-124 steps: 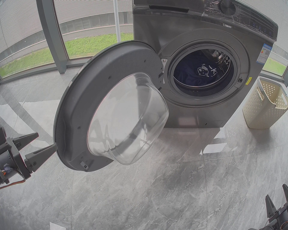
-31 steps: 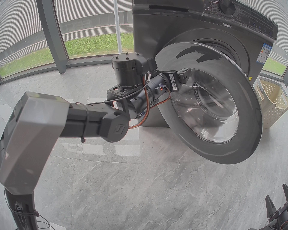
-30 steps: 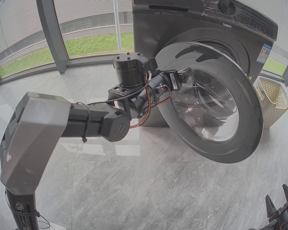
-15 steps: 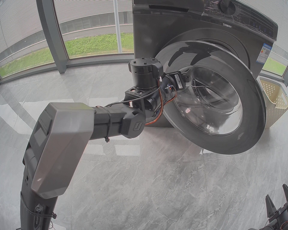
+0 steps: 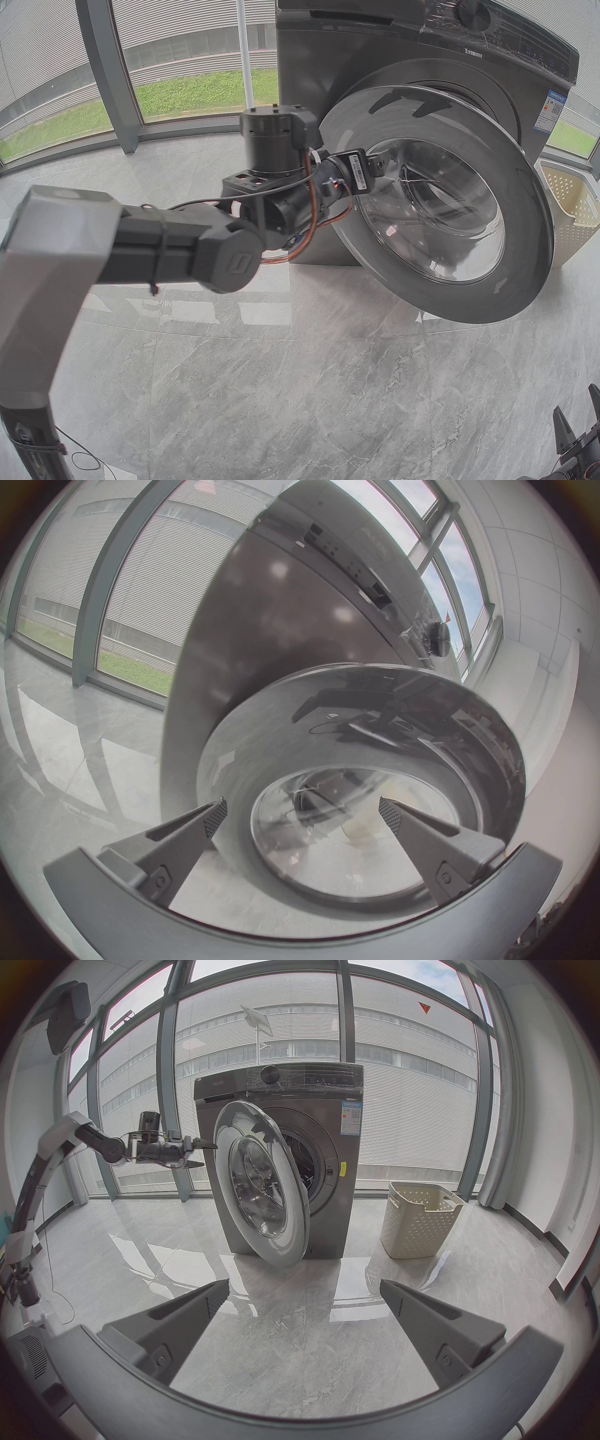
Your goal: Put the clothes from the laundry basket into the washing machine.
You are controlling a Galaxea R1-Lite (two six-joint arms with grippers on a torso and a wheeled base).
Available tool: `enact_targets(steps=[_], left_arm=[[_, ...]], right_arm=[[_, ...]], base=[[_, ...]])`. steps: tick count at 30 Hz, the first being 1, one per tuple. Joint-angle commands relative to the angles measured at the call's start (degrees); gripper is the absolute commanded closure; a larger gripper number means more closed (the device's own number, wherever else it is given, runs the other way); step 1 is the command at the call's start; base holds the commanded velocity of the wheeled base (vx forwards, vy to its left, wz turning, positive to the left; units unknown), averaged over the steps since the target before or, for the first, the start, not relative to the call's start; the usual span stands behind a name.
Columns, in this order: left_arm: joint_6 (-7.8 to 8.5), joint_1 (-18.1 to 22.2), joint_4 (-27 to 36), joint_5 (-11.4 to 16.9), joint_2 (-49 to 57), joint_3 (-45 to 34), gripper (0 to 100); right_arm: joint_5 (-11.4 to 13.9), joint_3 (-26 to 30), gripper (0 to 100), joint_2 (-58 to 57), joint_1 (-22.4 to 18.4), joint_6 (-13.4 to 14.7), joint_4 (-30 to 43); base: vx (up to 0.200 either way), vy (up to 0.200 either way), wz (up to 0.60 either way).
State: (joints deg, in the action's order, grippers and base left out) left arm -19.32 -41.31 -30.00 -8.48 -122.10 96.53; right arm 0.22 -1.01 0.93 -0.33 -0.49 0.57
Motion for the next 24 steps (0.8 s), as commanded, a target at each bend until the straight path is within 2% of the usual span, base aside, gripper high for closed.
enact_targets(steps=[1,2,3,7,8,11,12,14,17,18,20,24], left_arm=[[1.66,-0.7,-0.58,3.21,37.64,-41.15,0],[1.74,-0.7,-0.76,3.21,38.96,-42.74,0],[2.27,-0.7,-1.82,3.3,46.78,-51.61,0],[3.33,0.71,-1.46,4.35,63.3,-66.73,0],[4.47,2.64,-1.38,4.53,67.35,-70.25,0],[9.39,10.29,-0.94,4.79,76.49,-78.95,0],[10.27,12.05,-0.94,4.88,79.74,-81.41,0],[11.24,14.86,-0.76,4.88,85.8,-84.84,0],[11.5,21.71,1.09,4.71,92.31,-87.82,0],[11.5,22.07,1.26,4.71,92.48,-87.82,0],[12.29,26.64,5.22,4.27,97.84,-88.35,0],[12.55,30.94,13.83,4.44,106.72,-89.58,0]], right_arm=[[0.04,0.92,0,-0.93,-0.02,-0.04,-0.05],[0.04,0.92,0,-0.93,-0.02,-0.04,-0.05],[0.04,0.92,0,-0.93,-0.02,-0.04,0.04],[0.04,0.92,0,-0.93,-0.02,-0.04,-0.05],[0.04,0.92,0,-0.93,-0.02,-0.04,-0.05],[0.04,0.92,0,-0.93,-0.02,-0.04,-0.05],[0.13,0.84,0,-0.93,-0.29,-0.22,0.04],[-0.04,0.75,0,-0.93,-0.37,-0.22,0.22],[-0.13,0.92,0,-0.93,-0.11,0.22,-0.05],[-0.13,0.92,0,-0.93,-0.11,0.22,-0.05],[-0.04,1.01,0,-0.93,-0.02,-0.04,-0.57],[0.31,1.01,0,-0.93,-0.11,-0.57,-0.57]], base=[[0.0,0.0,0.0],[0.0,0.0,0.0],[0.0,0.0,0.0],[0.0,0.0,0.0],[0.0,0.0,0.0],[0.0,0.0,0.0],[0.0,0.0,0.0],[0.0,0.0,0.0],[0.0,0.0,0.0],[0.0,0.0,0.0],[0.0,0.0,0.0],[0.0,0.0,0.0]])
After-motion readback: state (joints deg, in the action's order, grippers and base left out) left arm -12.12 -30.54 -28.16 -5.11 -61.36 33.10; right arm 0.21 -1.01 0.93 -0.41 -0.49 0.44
